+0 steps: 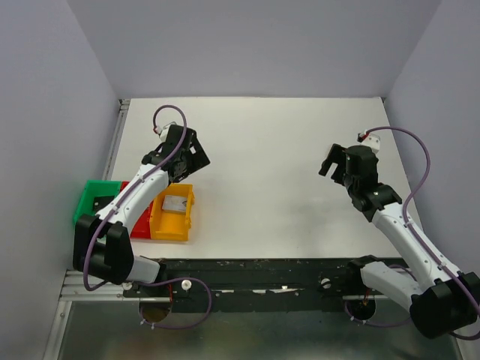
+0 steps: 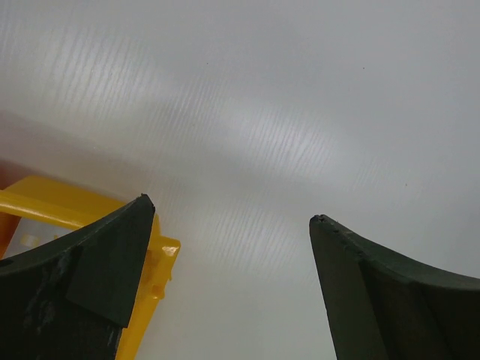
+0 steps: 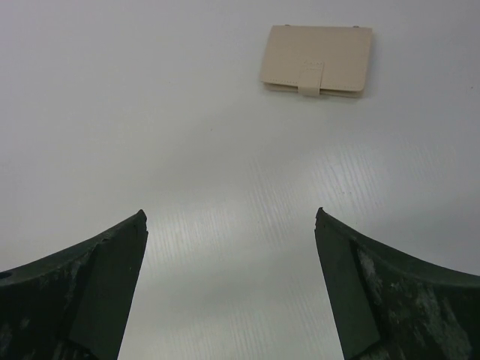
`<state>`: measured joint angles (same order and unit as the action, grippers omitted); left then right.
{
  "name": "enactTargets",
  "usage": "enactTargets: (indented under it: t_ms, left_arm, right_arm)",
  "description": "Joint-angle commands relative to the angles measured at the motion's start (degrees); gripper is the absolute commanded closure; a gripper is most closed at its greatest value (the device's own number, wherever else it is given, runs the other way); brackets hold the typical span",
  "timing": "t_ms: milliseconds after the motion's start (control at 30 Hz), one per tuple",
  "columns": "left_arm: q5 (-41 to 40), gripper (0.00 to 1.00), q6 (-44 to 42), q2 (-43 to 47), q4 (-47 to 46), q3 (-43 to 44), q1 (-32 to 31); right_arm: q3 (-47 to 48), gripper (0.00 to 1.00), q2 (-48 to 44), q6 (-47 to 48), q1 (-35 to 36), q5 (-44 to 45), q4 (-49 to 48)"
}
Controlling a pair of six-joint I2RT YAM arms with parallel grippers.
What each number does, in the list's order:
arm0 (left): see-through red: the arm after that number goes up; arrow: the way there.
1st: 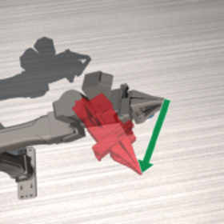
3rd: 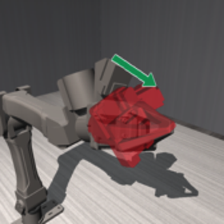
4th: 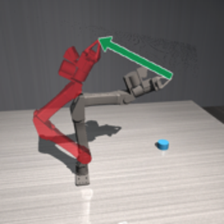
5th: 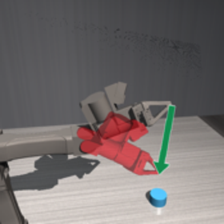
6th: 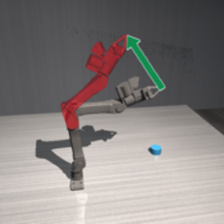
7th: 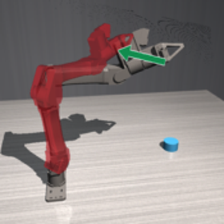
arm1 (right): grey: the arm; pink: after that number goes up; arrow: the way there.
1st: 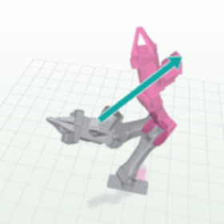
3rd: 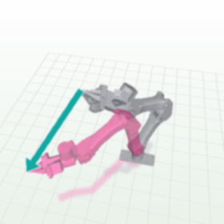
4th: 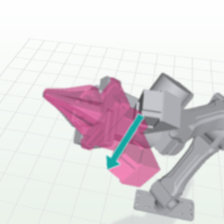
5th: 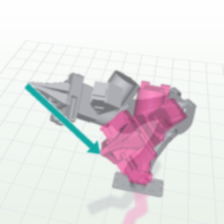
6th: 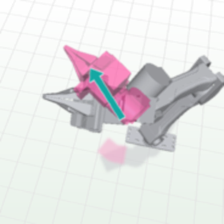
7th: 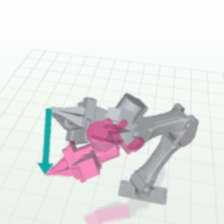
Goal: Take the credit cards out of the card holder
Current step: Move the card holder to the center of the board.
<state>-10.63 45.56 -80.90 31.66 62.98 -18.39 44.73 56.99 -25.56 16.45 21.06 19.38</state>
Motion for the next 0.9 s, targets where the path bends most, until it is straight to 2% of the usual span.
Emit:
enactTargets:
  t_ms: [0,433,600,867]
  left_arm:
    - [3.2,0.01,-1.1,3.8,-1.9,-4.1,-0.2]
    - [9.0,0.01,-5.7,5.1,-2.8,-4.8,-0.2]
    - [14.8,0.01,-7.9,11.0,-11.4,-10.8,-0.2]
    - [16.5,0.01,-8.8,17.4,-14.0,-14.4,-0.2]
  right_arm:
    - [0.5,0.00,0.4,0.3,0.1,-2.6,0.0]
    - [-0.6,0.00,1.5,-2.1,0.1,0.6,-1.6]
    - [2.2,0.00,3.7,-2.7,-0.4,-0.2,1.3]
    - [3.3,0.00,7.6,-8.8,-10.5,-10.9,0.0]
